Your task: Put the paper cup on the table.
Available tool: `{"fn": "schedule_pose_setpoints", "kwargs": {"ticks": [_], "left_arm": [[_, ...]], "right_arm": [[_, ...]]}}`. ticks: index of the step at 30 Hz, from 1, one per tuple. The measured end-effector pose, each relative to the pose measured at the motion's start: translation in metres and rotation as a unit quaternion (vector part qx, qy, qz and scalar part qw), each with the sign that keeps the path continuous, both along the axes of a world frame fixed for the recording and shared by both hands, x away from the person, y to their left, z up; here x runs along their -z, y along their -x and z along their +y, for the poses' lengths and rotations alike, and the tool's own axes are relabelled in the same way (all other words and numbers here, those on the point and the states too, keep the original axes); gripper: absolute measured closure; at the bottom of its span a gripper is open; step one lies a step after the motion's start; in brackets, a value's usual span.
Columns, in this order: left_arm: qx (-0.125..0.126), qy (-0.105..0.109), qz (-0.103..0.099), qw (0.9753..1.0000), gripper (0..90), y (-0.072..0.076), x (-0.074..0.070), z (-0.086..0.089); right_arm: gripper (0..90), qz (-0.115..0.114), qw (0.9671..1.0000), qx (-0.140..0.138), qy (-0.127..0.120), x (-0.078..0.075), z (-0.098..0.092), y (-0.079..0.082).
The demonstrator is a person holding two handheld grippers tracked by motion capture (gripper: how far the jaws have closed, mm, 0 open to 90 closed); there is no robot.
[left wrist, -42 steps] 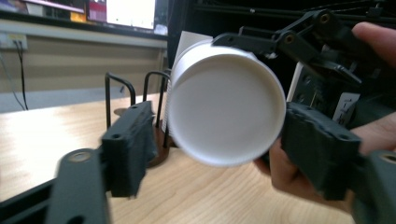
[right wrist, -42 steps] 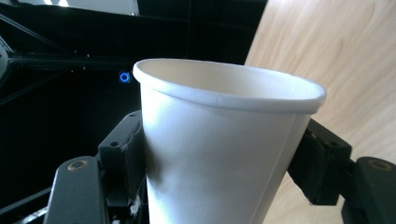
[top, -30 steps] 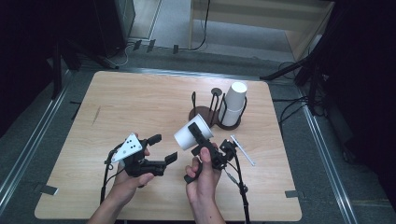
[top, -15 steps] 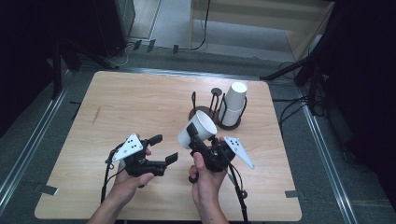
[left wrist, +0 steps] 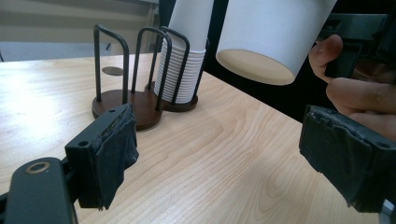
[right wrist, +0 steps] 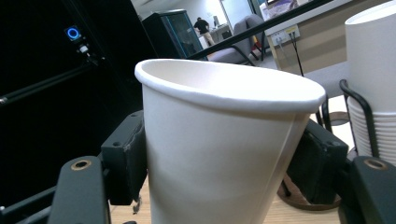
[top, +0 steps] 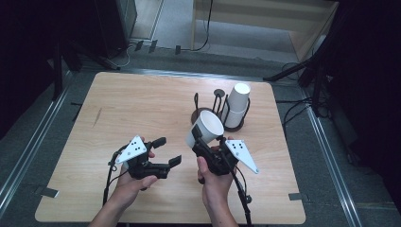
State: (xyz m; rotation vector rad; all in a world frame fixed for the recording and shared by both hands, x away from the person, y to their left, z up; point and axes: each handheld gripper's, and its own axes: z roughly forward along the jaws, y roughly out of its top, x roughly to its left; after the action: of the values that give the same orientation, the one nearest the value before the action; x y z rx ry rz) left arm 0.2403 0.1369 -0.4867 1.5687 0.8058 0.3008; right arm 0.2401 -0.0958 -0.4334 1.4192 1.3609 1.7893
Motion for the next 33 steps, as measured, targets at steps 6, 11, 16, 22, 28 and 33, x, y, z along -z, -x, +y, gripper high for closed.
{"fn": "schedule_pose_setpoints", "kwargs": {"ticks": [6, 11, 16, 22, 28, 33], "left_arm": [[-0.002, -0.001, 0.0, 1.0, 12.0, 0.0, 0.0, 0.001], [-0.003, -0.001, 0.002, 1.0, 12.0, -0.001, 0.0, 0.002], [-0.005, -0.002, 0.002, 1.0, 12.0, -0.001, 0.0, 0.003], [-0.007, -0.002, 0.003, 1.0, 12.0, -0.002, 0.001, 0.004], [-0.013, -0.003, 0.002, 0.9999, 12.0, -0.002, 0.001, 0.008], [-0.019, -0.003, 0.001, 0.9998, 12.0, -0.002, 0.001, 0.012]], "right_arm": [[29.7, -0.01, 0.9997, 0.002, 0.022, -0.001, -0.004, 0.0], [29.5, -0.017, 0.9992, 0.004, 0.037, -0.001, -0.006, 0.0], [29.3, -0.023, 0.9981, 0.008, 0.057, -0.002, -0.007, 0.001], [29.3, -0.031, 0.9966, 0.017, 0.075, -0.001, -0.012, 0.0], [29.3, -0.035, 0.9952, 0.021, 0.089, 0.001, -0.017, -0.003], [29.1, -0.035, 0.9935, 0.025, 0.105, 0.003, -0.023, -0.006]]}}
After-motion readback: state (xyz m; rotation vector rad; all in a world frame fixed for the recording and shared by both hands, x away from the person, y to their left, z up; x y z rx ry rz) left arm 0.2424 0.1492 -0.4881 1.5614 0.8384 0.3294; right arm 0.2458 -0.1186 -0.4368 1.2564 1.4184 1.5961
